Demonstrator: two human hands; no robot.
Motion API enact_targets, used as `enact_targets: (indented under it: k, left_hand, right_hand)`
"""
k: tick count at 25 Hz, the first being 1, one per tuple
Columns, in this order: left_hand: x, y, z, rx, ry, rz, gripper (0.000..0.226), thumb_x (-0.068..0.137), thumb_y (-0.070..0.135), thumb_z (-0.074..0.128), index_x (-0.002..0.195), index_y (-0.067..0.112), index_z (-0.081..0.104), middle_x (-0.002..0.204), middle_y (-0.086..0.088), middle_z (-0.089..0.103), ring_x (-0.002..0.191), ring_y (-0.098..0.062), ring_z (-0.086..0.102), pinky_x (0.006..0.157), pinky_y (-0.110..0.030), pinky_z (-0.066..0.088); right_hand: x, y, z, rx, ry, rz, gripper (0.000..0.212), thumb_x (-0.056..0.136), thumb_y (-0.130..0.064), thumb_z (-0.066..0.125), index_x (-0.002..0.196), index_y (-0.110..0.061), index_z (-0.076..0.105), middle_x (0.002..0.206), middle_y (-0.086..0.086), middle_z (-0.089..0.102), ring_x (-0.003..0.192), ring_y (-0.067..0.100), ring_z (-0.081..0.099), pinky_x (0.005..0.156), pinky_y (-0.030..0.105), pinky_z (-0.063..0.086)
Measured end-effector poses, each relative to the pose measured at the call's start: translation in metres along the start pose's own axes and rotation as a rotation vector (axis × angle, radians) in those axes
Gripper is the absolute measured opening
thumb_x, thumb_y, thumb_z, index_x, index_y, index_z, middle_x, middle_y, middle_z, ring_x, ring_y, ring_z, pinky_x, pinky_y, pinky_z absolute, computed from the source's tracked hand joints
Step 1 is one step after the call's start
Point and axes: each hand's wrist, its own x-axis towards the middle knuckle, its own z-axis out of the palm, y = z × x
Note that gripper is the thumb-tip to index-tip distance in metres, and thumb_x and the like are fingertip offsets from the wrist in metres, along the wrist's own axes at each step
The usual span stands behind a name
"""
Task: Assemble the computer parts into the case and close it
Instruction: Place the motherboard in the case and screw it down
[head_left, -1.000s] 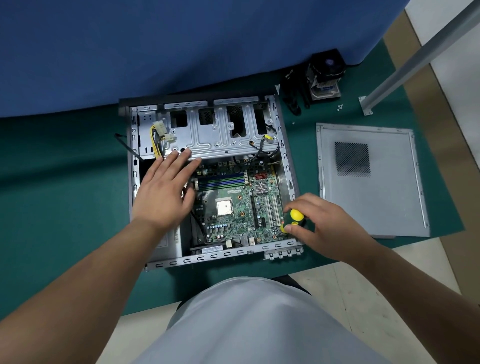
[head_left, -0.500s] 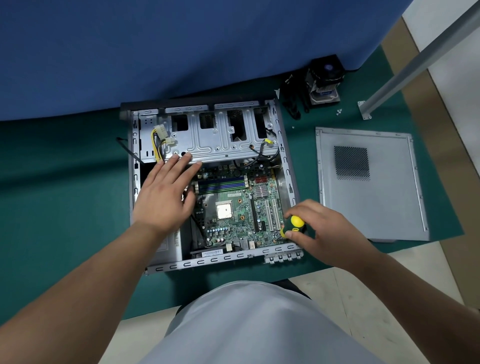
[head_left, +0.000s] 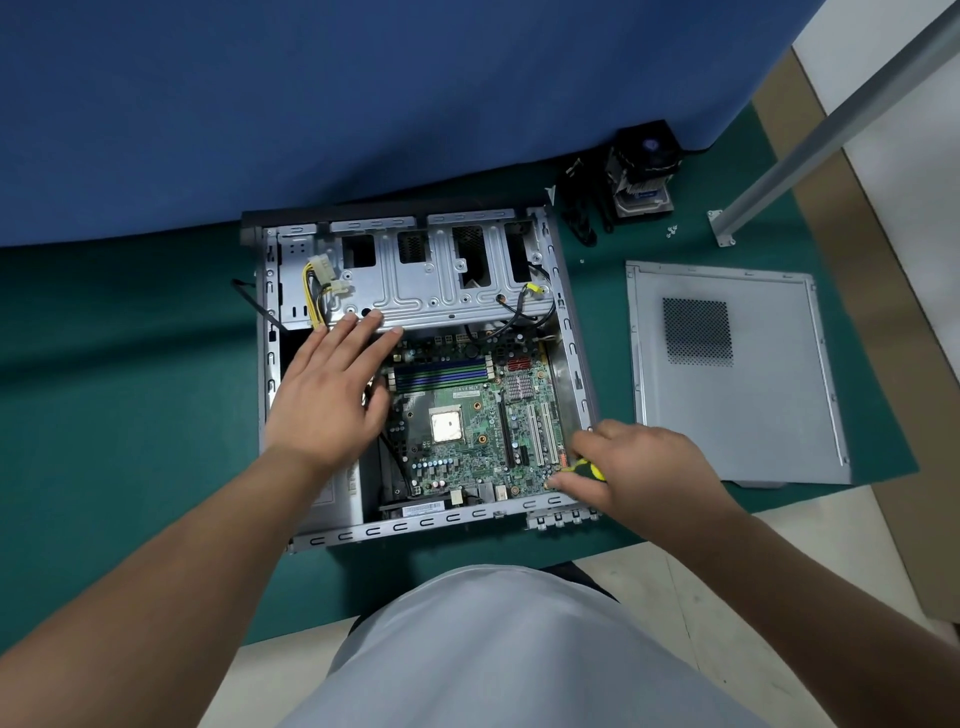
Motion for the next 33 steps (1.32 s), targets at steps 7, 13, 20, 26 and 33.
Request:
enact_targets:
  k: [7,13,20,26,33]
  left_hand:
    - [0.0,-0.001,0.002,0.003,0.0,-0.001,0.064,0.097,0.043,0.032,0.16,0.035,0.03,0.167,0.007,0.028,0.156,-0.015,0.021,0.129,-0.042,0.012]
    - [0.0,0.0,0.001,0.002,-0.016,-0.003,0.063,0.097,0.044,0.032,0.16,0.037,0.027,0.168,0.008,0.026,0.156,-0.014,0.018,0.129,-0.042,0.01]
    - [-0.001,0.001,-0.001,-0.002,-0.015,-0.004,0.063,0.098,0.044,0.033,0.16,0.037,0.028,0.168,0.007,0.025,0.157,-0.014,0.018,0.129,-0.04,0.009]
    - [-0.002,0.001,-0.002,-0.008,-0.021,-0.004,0.064,0.098,0.044,0.032,0.161,0.037,0.026,0.169,0.008,0.023,0.157,-0.013,0.017,0.129,-0.039,0.007]
    - [-0.002,0.001,-0.002,-0.02,-0.012,-0.011,0.063,0.097,0.043,0.033,0.16,0.037,0.028,0.168,0.008,0.025,0.157,-0.013,0.018,0.129,-0.04,0.008]
  right_hand:
    - [-0.003,0.007,-0.026,0.132,-0.273,-0.169,0.033,0.099,-0.04,0.05,0.132,-0.038,0.05,0.128,-0.009,0.044,0.093,0.017,0.054,0.073,0.033,0.049]
    - [0.0,-0.012,-0.026,-0.172,-0.157,-0.049,0.051,0.102,-0.066,0.028,0.119,-0.026,0.055,0.11,0.0,0.056,0.089,0.024,0.062,0.061,0.032,0.042]
    - [-0.005,-0.019,-0.031,-0.132,-0.187,-0.06,0.022,0.105,-0.035,0.042,0.116,-0.024,0.057,0.094,0.0,0.05,0.07,0.025,0.048,0.058,0.033,0.043]
    - [-0.004,-0.011,-0.035,-0.104,-0.27,-0.072,0.046,0.098,-0.049,0.059,0.136,-0.026,0.046,0.129,0.004,0.041,0.099,0.026,0.056,0.063,0.036,0.047]
    - [-0.004,-0.027,-0.03,-0.187,-0.166,0.111,0.053,0.105,-0.062,0.024,0.11,-0.021,0.058,0.073,-0.005,0.048,0.067,0.024,0.052,0.056,0.03,0.034]
